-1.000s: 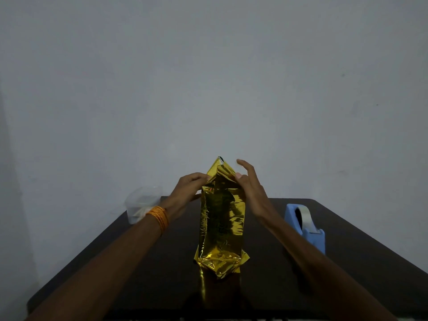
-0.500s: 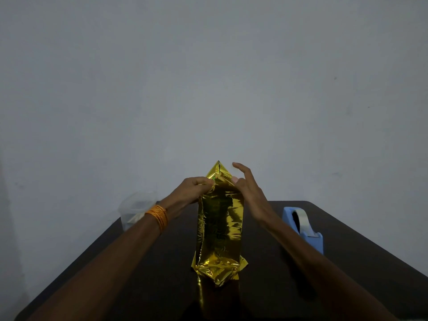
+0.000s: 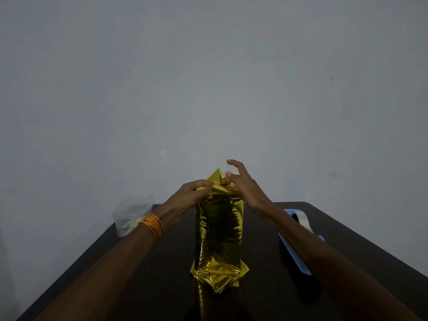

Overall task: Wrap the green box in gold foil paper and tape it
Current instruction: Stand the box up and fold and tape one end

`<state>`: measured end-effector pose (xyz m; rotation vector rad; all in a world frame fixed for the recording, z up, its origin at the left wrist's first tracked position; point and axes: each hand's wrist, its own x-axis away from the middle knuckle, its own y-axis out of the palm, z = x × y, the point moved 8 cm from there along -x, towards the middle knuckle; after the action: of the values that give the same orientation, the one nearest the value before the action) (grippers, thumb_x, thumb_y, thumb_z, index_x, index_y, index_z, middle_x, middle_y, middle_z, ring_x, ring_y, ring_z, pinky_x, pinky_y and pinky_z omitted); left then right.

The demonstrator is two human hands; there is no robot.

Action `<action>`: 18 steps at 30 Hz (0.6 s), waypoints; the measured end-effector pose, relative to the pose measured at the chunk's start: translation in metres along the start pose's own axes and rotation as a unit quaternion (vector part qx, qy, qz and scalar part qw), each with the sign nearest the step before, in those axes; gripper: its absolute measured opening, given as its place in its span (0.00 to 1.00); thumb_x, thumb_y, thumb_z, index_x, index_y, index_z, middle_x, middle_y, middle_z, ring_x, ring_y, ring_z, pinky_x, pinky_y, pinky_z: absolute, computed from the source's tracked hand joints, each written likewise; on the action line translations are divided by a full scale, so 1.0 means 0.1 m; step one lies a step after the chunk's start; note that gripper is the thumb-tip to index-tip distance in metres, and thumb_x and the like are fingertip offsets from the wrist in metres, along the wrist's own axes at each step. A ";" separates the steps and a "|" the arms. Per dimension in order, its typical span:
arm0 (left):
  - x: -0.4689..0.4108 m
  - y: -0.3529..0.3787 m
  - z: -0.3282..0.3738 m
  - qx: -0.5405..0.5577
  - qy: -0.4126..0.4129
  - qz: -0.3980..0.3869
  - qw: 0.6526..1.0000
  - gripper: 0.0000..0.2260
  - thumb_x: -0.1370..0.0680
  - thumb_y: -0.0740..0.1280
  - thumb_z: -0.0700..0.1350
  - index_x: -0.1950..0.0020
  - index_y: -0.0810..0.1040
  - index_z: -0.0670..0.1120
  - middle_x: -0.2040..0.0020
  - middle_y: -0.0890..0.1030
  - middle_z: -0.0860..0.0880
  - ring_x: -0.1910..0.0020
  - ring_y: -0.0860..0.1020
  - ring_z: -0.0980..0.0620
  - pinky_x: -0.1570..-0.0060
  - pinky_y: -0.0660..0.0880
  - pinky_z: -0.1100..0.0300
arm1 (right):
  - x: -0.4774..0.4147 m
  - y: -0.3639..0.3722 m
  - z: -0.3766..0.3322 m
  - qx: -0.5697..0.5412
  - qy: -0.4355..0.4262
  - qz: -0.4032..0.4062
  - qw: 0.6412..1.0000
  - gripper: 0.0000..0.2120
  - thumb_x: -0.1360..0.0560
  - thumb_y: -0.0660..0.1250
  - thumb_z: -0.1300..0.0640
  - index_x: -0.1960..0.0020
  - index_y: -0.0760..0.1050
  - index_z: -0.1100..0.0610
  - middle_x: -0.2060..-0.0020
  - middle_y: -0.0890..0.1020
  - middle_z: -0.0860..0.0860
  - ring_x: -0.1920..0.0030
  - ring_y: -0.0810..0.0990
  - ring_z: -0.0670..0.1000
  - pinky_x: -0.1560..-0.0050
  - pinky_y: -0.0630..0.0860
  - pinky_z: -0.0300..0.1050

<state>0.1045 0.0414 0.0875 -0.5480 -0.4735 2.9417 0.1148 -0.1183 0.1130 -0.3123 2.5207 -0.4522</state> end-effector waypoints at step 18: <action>-0.10 -0.01 0.03 -0.063 -0.036 0.046 0.996 0.12 0.25 0.64 0.44 0.47 0.83 0.46 0.43 0.82 0.45 0.41 0.78 0.42 0.43 0.75 0.48 | 0.38 -0.17 0.08 0.006 -0.037 0.080 0.996 0.17 0.17 0.60 0.50 0.29 0.64 0.41 0.47 0.83 0.45 0.46 0.77 0.36 0.50 0.66 0.29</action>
<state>0.1127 0.0401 0.0941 -0.4922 -0.6624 3.0439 0.0900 -0.1482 0.0948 -0.1192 2.4462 -0.3851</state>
